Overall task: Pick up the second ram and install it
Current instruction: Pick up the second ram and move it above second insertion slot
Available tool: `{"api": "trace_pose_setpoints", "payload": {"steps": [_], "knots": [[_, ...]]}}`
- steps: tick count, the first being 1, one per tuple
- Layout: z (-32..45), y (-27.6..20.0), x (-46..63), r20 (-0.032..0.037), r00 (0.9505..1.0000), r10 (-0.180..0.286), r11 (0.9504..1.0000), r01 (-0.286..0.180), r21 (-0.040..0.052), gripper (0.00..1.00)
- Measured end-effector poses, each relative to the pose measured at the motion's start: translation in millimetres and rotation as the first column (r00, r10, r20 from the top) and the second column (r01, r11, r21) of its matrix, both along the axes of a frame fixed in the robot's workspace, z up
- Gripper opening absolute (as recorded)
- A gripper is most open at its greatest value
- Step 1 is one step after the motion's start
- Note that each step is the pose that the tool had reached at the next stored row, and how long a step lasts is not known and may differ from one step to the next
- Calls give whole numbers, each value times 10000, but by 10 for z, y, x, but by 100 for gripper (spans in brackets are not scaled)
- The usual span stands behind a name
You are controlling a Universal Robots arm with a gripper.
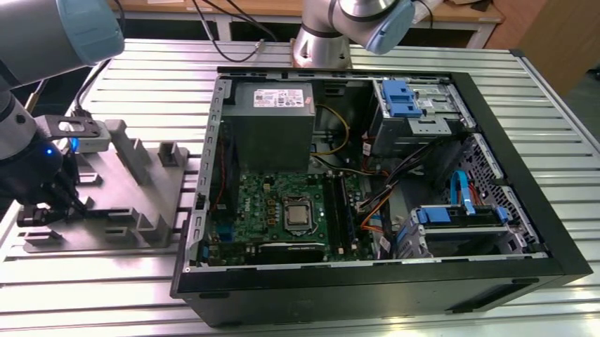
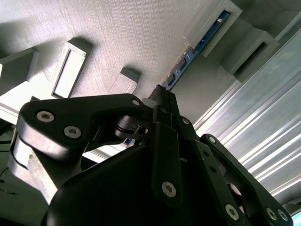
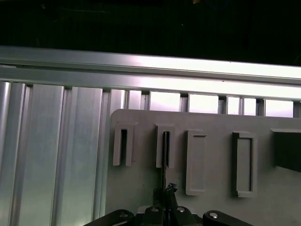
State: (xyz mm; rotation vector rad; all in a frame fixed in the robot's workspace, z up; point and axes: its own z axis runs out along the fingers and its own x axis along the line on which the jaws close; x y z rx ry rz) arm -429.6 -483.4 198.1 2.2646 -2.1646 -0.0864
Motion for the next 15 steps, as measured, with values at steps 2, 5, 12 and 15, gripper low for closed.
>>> {"api": "trace_pose_setpoints", "payload": {"steps": [2,5,12,15], "knots": [[2,0,1,0,10000,1,10000,-1,0,12],[29,0,0,0,10000,0,10000,0,0,12],[54,0,0,1,10000,-77,10000,77,1,12],[54,0,1,1,10000,-96,10000,96,1,12]]}}
